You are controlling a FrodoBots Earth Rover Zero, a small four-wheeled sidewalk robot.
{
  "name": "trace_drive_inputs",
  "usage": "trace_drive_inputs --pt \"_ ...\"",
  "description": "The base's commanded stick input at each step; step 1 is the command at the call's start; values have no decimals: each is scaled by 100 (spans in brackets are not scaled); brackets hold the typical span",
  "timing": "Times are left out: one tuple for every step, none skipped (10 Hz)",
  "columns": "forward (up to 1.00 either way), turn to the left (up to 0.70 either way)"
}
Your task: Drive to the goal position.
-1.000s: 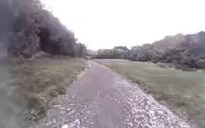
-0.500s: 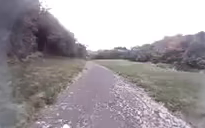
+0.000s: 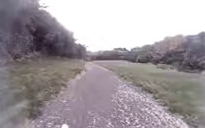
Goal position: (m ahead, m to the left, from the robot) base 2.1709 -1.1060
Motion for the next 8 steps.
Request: trace_drive_inputs --pt "85 0" --pt "85 0" --pt "85 0" --pt "85 0" --pt "85 0" --pt "85 0" --pt "85 0" --pt "85 0"
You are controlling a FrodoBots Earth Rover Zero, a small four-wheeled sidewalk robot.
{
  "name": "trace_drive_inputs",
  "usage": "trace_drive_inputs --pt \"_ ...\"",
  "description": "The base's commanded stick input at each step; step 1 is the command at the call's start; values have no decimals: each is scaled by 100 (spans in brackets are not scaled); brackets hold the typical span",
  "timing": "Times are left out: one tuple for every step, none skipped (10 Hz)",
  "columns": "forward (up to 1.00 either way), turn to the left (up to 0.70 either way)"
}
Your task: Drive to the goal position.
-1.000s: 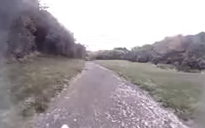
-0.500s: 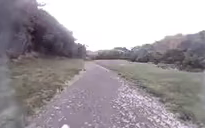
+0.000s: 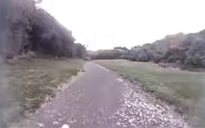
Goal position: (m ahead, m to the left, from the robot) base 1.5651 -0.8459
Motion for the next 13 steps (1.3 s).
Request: trace_drive_inputs --pt "85 0" --pt "85 0" --pt "85 0" --pt "85 0" --pt "85 0" --pt "85 0" --pt "85 0" --pt "85 0" --pt "85 4" --pt "85 10" --pt "85 14" --pt "85 15" --pt "85 13"
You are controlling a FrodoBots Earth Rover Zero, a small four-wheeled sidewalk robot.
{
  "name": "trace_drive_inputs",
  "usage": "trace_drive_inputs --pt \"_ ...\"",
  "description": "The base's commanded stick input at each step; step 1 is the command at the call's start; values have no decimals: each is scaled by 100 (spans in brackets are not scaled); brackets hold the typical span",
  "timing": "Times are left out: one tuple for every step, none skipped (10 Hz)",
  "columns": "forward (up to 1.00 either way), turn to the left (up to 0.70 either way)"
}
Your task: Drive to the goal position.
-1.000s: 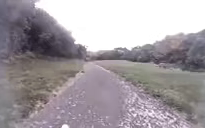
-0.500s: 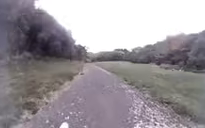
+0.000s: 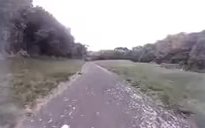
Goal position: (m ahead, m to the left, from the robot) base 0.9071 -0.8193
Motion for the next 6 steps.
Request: trace_drive_inputs --pt "85 6" --pt "85 0" --pt "85 0" --pt "85 0" --pt "85 0" --pt "85 0"
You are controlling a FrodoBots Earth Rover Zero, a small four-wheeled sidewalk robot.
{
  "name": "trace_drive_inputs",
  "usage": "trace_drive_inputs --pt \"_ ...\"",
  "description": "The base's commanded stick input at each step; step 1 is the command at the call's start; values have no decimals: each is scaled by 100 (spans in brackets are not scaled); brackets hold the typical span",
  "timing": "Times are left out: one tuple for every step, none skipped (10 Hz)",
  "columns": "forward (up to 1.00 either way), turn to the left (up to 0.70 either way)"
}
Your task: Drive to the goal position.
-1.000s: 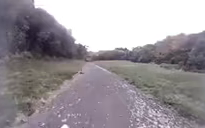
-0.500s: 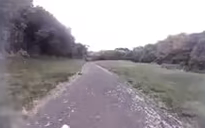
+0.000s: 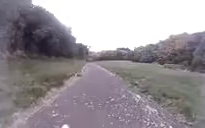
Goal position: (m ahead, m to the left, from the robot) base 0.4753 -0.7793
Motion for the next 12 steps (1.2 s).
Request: trace_drive_inputs --pt "85 0" --pt "85 0" --pt "85 0" --pt "85 0" --pt "85 0" --pt "85 0" --pt "85 0" --pt "85 0" --pt "85 0" --pt "85 0" --pt "85 0" --pt "85 0"
